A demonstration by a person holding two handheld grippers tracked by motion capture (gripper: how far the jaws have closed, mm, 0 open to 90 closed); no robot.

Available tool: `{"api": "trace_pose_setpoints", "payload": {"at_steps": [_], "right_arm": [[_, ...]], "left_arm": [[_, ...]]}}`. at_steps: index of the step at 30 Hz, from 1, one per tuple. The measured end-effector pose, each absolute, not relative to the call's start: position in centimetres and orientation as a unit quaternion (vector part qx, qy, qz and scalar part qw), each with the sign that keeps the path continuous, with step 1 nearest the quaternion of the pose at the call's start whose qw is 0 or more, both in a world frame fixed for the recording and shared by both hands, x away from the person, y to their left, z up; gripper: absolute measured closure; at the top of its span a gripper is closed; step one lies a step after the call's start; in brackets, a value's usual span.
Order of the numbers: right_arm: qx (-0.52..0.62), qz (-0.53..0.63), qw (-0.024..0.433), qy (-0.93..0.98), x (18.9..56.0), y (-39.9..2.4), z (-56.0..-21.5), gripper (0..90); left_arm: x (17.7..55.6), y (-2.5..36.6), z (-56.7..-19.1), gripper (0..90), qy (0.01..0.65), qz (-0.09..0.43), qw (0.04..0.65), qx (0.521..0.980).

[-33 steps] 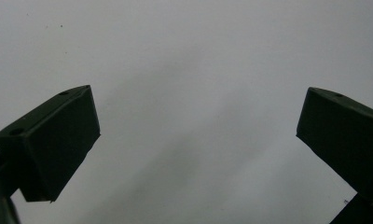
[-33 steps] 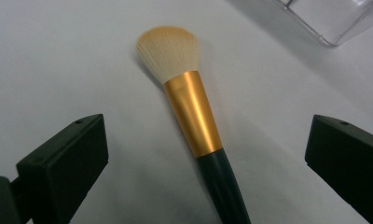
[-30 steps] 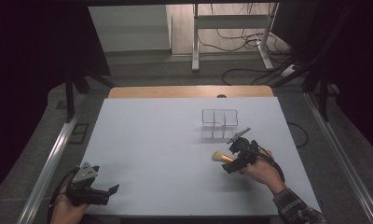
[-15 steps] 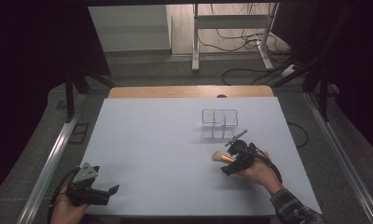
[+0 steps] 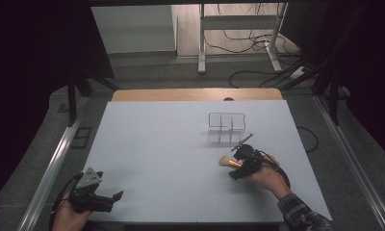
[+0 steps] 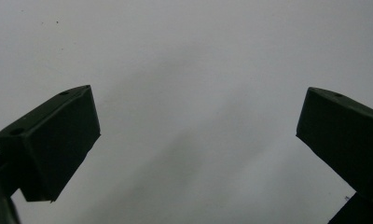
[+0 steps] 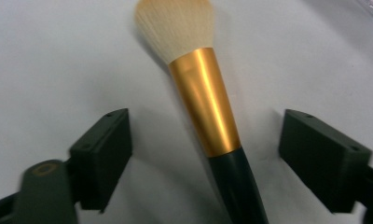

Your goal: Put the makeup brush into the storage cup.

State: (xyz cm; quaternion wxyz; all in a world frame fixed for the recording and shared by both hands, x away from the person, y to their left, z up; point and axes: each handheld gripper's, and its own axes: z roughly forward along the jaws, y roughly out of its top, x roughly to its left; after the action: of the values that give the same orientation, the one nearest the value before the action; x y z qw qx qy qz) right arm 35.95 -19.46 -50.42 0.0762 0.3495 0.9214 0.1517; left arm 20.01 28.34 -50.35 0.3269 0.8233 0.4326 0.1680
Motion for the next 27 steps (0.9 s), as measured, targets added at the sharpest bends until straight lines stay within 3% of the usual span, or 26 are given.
{"api": "trace_pose_setpoints", "payload": {"at_steps": [9, 27], "right_arm": [[0.323, 0.133, 0.064, 0.935, 36.0, -19.1, -49.5, 71.8], [0.347, 0.171, 0.065, 0.92, 35.5, -20.0, -49.1, 72.6]], "left_arm": [[20.0, 28.3, -50.4, 0.0, 0.43, 0.167, 0.325, 0.826], [20.0, 28.3, -50.3, 0.1, 0.429, 0.169, 0.324, 0.826]]}}
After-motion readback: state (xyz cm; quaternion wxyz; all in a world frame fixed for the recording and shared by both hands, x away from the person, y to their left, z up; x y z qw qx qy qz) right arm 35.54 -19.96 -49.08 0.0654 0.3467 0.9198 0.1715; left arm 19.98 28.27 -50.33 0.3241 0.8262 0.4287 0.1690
